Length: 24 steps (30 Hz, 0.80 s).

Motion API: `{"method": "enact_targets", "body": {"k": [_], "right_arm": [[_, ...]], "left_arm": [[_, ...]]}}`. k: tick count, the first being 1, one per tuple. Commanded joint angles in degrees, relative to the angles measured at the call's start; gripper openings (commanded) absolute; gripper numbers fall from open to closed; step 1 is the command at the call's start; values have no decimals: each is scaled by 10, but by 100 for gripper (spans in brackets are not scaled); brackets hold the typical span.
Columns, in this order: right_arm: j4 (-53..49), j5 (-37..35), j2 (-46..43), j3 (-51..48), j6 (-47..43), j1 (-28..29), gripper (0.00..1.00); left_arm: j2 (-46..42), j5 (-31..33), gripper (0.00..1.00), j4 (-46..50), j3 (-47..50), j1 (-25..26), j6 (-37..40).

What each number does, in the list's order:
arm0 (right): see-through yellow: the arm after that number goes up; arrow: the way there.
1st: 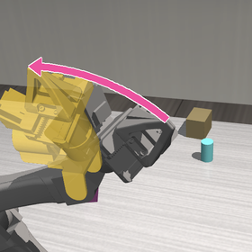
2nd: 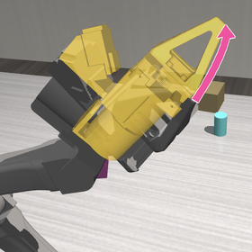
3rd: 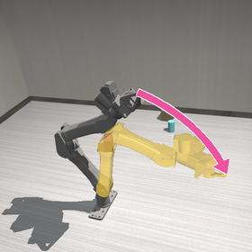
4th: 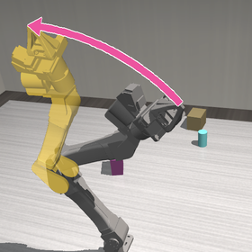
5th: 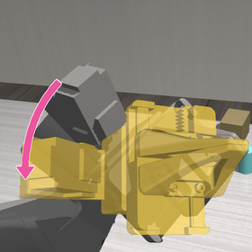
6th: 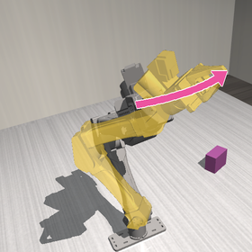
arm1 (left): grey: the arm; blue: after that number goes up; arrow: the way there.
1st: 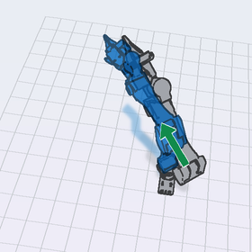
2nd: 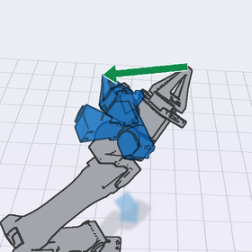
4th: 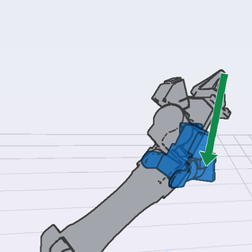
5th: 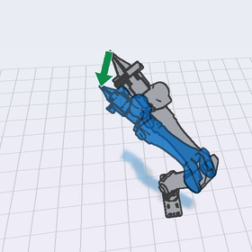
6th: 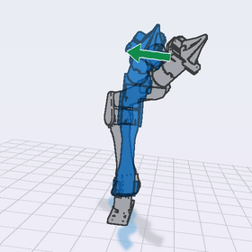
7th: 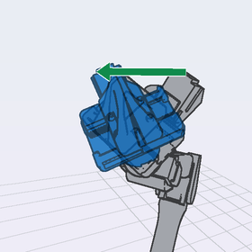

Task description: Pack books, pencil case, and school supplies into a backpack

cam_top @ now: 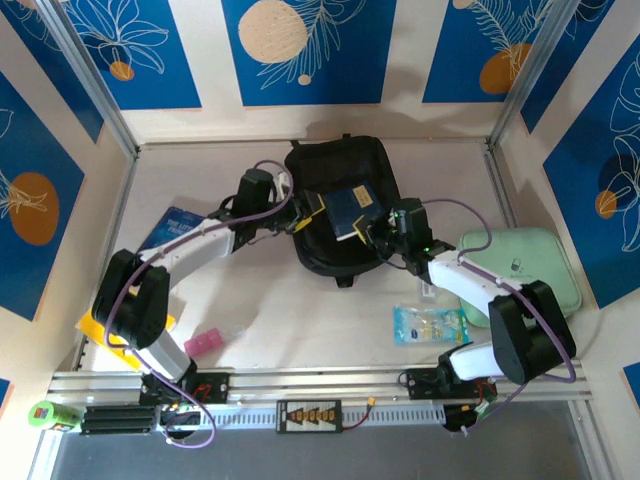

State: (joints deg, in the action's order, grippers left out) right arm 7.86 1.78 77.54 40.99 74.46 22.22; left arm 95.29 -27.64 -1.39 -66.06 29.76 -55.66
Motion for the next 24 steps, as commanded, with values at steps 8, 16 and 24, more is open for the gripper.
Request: {"method": "enact_targets", "body": {"k": [8, 16, 24], "right_arm": [[-236, -50, -87, 39, -127, -45, 2], [-275, 5, -58, 43, -146, -86, 2], [-255, 44, 39, 86, -175, -84, 2]], "left_arm": [[223, 12, 62, 221, -244, 1, 214], [286, 86, 60, 298, -288, 1, 249], [194, 134, 61, 269, -121, -21, 241]]}}
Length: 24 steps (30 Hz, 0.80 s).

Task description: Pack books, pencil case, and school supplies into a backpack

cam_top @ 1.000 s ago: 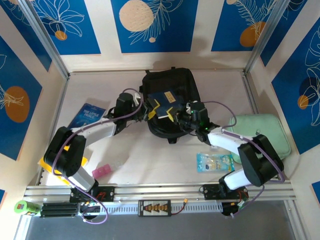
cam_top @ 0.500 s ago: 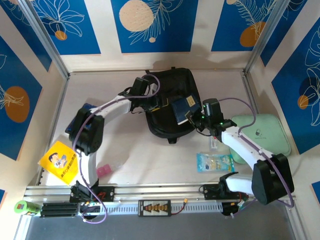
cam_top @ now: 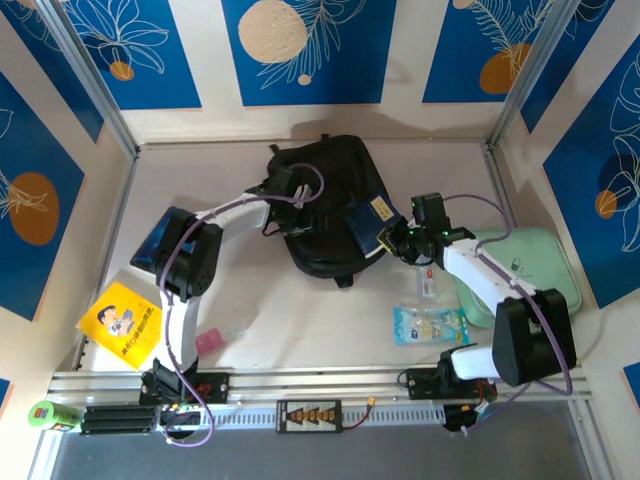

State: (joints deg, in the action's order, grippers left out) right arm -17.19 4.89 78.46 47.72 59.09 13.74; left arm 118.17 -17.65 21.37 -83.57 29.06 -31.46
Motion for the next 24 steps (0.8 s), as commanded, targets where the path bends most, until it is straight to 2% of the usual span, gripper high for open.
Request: {"method": "enact_targets", "body": {"k": [1, 5, 8, 12, 17, 18, 20, 24], "right_arm": [[1, 16, 44, 27, -25, 2, 2], [-3, 37, 101, 84, -64, 10, 0], [-38, 45, 119, 144, -90, 11, 0], [-44, 45, 80, 166, -99, 6, 0], [-60, 38, 8, 142, -90, -13, 0], [-66, 33, -8, 132, -86, -18, 0], [-76, 26, -36, 115, -80, -29, 0], [-100, 15, -84, 87, -79, -59, 0]], "left_arm": [[-52, 37, 61, 34, 79, -19, -4], [-106, 39, 62, 23, 131, -31, 6], [-138, 32, 64, 36, 127, -30, 39], [-173, 28, 65, 89, 91, -23, 114], [-219, 45, 68, 147, 53, 8, 196], [-226, 49, 73, 155, 49, 19, 213], [-235, 67, 97, 166, 44, 42, 249], [-232, 105, 100, 192, 35, 92, 313]]}}
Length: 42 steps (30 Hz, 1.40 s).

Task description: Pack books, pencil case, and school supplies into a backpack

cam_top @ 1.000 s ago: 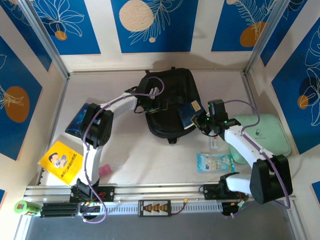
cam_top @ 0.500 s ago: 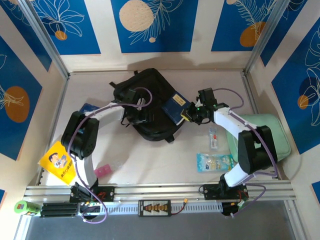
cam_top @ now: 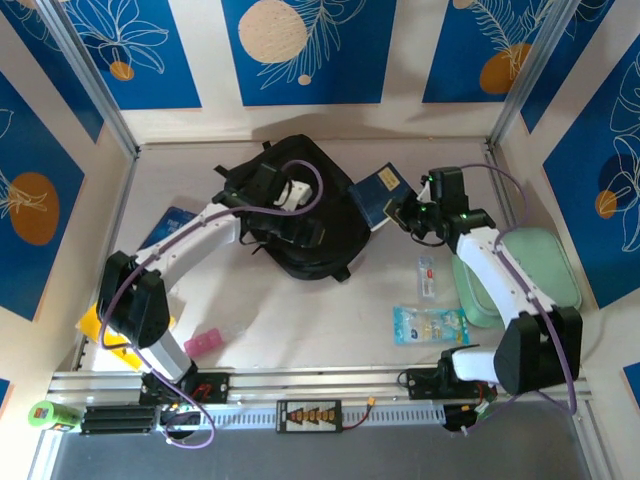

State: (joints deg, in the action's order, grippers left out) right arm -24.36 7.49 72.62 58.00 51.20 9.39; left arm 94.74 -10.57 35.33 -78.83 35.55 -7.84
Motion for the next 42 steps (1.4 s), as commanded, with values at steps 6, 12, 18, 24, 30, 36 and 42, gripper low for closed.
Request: {"method": "enact_targets", "body": {"k": [6, 12, 18, 24, 30, 36, 42], "right_arm": [[-80, -45, -65, -16, -24, -51, 0], [-76, -35, -77, -31, -13, -61, 0], [-72, -31, -80, -41, -1, -62, 0], [-77, -35, -89, -45, -1, -67, 0], [-75, -28, -92, -46, 3, -75, 0], [-70, -27, -93, -54, 8, -78, 0], [-64, -24, -96, -61, 19, -77, 0]], "left_arm": [[38, 121, 100, 83, -32, 102, 160], [94, 150, 94, 116, -77, 127, 199], [167, 181, 64, 174, -154, 130, 198], [181, 174, 57, 177, -165, 131, 197], [189, 174, 56, 190, -165, 132, 211], [211, 191, 51, 207, -184, 135, 224], [231, 203, 37, 214, -219, 136, 227]]}}
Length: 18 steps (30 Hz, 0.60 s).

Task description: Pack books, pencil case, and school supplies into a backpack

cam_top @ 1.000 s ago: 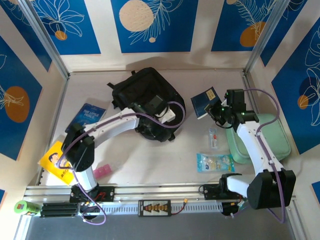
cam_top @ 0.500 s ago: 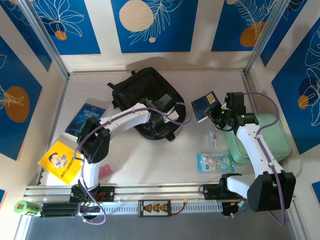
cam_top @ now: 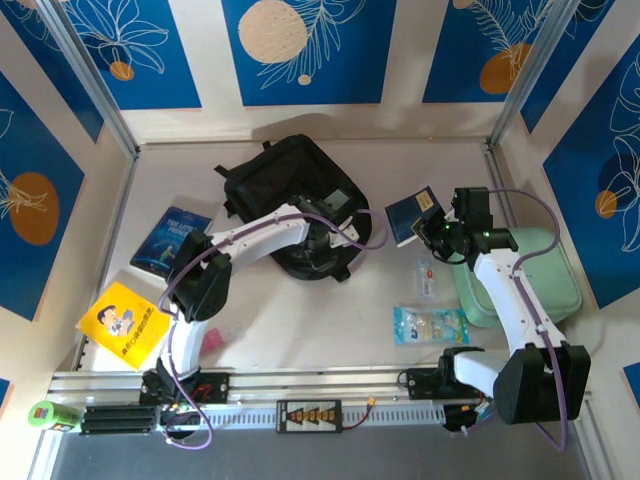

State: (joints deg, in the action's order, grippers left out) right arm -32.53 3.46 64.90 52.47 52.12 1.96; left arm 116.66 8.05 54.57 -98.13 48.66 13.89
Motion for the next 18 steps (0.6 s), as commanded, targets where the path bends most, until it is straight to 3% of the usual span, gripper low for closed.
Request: {"method": "enact_targets", "body": {"k": [1, 5, 13, 18], "right_arm": [[18, 15, -20, -7, 10, -3, 0], [22, 16, -22, -11, 11, -3, 0], [23, 16, -26, -19, 14, -2, 0], [22, 16, -26, -20, 15, -2, 0]], "left_arm": [[13, 17, 35, 23, -28, 5, 10], [20, 15, 30, 29, -37, 6, 12], [45, 41, 38, 54, -38, 17, 38], [29, 64, 23, 35, -41, 20, 46]]}}
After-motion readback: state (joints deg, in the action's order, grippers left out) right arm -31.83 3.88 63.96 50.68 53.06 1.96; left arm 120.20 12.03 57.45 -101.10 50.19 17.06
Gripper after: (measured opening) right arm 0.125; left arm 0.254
